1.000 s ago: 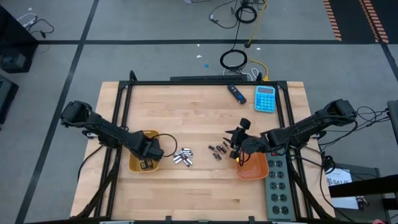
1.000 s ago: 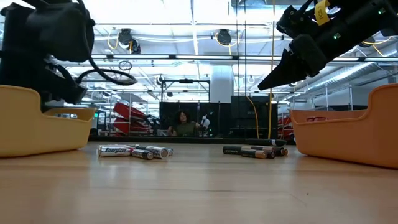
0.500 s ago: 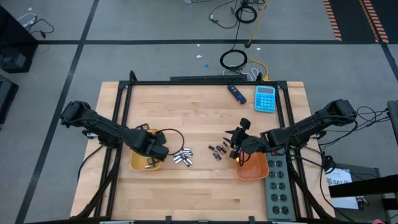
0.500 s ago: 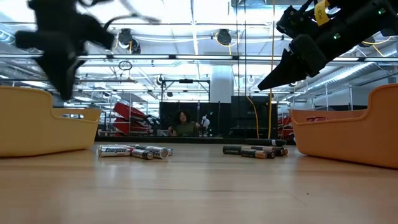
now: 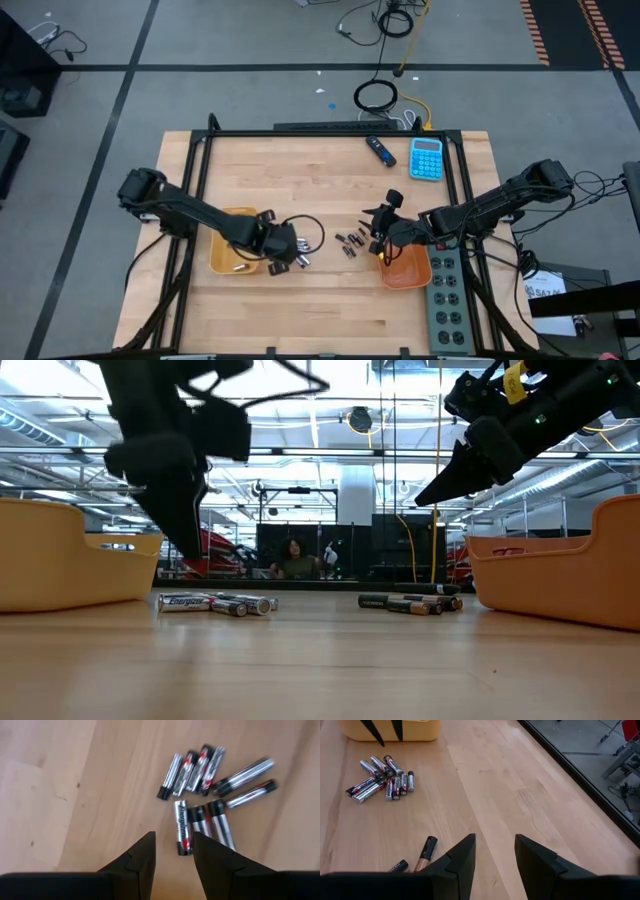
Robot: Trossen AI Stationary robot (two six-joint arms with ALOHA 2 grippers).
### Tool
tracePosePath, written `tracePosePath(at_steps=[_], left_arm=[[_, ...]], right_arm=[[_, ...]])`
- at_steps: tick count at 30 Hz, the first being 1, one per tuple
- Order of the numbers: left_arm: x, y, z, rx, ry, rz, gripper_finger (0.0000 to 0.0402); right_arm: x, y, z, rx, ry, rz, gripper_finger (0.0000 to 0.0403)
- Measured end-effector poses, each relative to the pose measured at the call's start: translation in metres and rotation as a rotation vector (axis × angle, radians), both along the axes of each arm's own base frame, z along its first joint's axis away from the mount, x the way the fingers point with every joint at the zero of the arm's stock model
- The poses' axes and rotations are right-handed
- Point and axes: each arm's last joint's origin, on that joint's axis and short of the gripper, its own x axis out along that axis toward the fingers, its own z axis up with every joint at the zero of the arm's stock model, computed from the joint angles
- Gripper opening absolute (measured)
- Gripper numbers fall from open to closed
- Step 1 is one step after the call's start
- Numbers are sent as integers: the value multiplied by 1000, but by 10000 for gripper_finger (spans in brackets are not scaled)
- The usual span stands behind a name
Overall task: Sort batteries
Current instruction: Put the white battery into the yellow bin
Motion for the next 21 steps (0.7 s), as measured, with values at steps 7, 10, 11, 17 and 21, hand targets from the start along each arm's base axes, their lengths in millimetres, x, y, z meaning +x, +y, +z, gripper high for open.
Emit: tracePosePath(at_steps=[7,10,11,17,21], left_arm=[[6,-2,-15,24,25,-16,138],[7,-1,-14,26,10,-16,138],[8,-1,-14,28,5,-18,138],[8,-2,-19,30,11,-14,138],[11,-3,-24,28,6,-17,138]], right_arm=[[0,0,0,11,0,-6,130],[0,0,0,11,0,-5,130],[0,0,0,11,0,-5,130],[-1,0,-1,10,8,-4,130],[-1,0,-1,9,10,-4,130]])
